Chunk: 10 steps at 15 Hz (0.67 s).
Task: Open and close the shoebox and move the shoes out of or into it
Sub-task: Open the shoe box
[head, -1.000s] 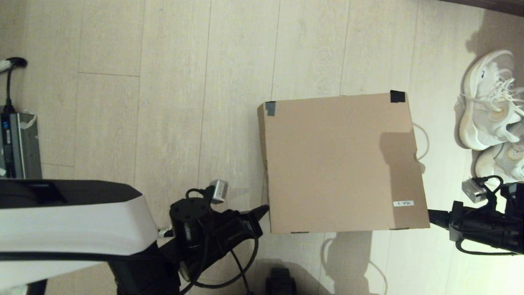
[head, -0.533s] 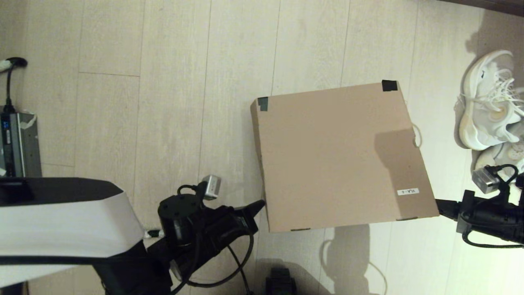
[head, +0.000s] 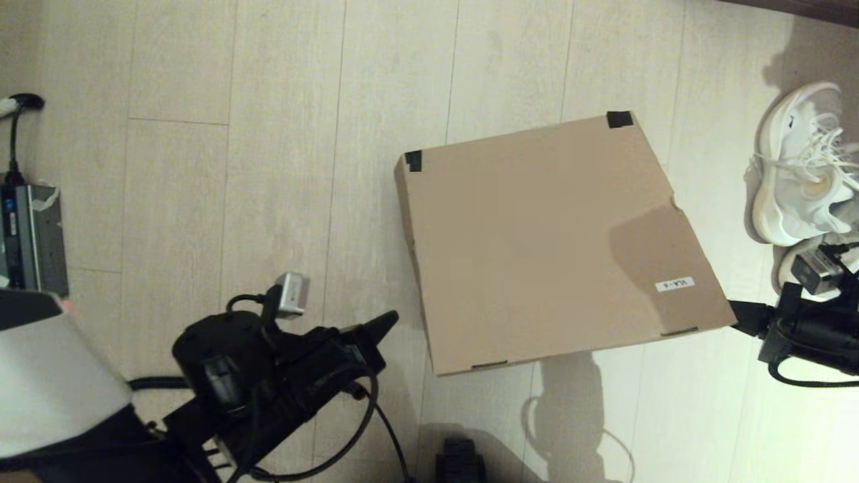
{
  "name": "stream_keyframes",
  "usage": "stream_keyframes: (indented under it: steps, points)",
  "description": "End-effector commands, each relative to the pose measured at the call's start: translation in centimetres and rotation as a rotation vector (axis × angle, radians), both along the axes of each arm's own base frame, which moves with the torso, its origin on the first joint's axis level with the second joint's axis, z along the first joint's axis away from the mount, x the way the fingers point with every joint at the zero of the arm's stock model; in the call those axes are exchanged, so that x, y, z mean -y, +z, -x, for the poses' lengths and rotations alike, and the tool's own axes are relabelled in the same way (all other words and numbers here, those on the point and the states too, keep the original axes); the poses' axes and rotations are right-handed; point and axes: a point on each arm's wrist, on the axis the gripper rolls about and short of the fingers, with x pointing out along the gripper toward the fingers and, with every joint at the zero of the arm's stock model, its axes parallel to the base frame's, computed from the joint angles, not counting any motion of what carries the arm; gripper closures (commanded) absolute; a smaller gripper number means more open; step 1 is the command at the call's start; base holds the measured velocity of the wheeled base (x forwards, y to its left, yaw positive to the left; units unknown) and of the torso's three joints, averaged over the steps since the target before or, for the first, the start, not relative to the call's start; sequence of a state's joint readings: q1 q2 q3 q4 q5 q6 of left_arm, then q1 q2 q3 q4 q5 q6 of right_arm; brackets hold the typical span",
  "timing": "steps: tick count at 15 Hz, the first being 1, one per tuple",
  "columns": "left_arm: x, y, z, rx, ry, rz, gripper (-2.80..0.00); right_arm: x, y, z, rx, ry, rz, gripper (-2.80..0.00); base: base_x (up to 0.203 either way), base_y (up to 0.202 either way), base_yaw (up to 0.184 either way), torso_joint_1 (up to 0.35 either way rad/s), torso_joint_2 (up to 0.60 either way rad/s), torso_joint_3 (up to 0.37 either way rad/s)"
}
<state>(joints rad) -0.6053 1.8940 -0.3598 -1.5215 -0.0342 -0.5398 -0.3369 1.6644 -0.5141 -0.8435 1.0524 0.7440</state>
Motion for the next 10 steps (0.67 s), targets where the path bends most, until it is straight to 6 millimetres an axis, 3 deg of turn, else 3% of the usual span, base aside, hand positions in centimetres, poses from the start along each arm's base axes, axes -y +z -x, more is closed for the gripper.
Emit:
stream_keyframes:
  steps: [1,7,10]
  points:
    - [-1.1,1.5,1.2,0.039,0.02,0.031,0.0,-0.8,1.6,0.3,0.04,0.025,-0.007,0.0,0.0,0.0,0.0,0.0,0.0,0.0]
    - [-3.7,0.6,4.1,-0.008,0.054,-0.041,0.0,-2.3,6.1,-0.3,0.085,0.075,-0.085,0.0,0.0,0.0,0.0,0.0,0.0,0.0]
    - [-3.5,0.3,5.1,-0.03,0.018,-0.042,0.0,-2.7,7.7,-0.4,0.105,0.086,-0.108,0.0,0.0,0.0,0.0,0.0,0.0,0.0]
